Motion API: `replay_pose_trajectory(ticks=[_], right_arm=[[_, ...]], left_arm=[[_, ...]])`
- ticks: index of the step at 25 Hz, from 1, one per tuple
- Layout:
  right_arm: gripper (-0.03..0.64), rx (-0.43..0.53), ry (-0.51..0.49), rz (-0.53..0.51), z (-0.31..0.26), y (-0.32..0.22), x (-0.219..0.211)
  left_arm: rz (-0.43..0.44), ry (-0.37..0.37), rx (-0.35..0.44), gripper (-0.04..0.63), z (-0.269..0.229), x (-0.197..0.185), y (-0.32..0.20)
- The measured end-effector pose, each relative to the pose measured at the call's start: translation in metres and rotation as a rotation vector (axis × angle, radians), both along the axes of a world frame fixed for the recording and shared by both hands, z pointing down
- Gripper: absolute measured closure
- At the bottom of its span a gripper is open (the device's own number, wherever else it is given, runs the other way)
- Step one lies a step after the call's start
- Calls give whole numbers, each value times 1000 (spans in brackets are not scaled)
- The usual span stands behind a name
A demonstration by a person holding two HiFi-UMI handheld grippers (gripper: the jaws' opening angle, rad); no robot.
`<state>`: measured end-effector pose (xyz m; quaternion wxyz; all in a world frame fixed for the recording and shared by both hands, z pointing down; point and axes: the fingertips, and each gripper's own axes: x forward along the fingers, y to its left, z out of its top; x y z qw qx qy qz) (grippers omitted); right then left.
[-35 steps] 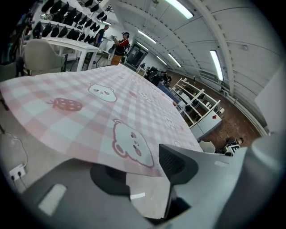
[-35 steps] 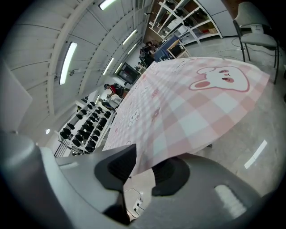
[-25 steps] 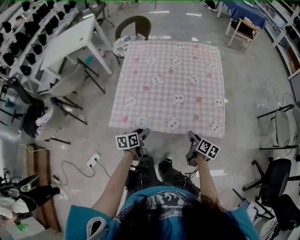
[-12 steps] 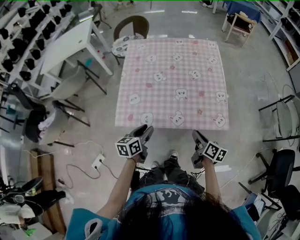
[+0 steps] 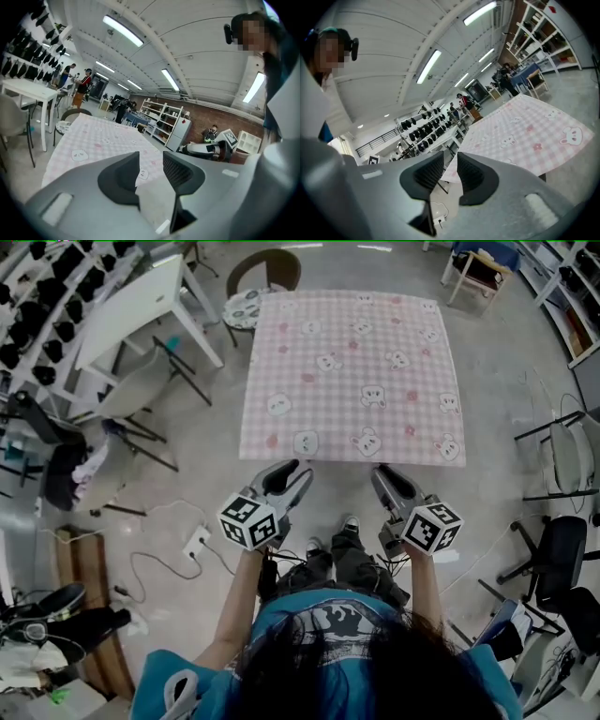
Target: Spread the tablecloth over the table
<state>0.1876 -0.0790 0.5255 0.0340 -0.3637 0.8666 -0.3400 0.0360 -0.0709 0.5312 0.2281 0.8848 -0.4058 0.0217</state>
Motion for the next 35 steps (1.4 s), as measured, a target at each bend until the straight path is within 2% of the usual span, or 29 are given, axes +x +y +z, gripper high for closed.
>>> replay_pose_trajectory(ticks=[5,11,20,28,30,32,35], right_arm=[[529,128,51,-85,-35,32,-35],[529,230,96,-149,-57,71,-73],[534,274,132,-219,-64,107,-98],[534,352,177,-196,-73,111,-98],[555,365,172,-189,-77,112,-96],[615,379,159,-178,-81,112,-94],[615,389,165,-180,-84,111,-91]], left_arm=[[74,-43,115,447,-36,9,31],[134,-61,200,481,-60,6,67],[101,-107,237,581,-63,-4,91],[120,-117,238,581,-62,0,98],[127,-116,238,581,-63,3,100],[133,-115,240,581,-64,6,101],[144,-121,244,581,-66,10,100]])
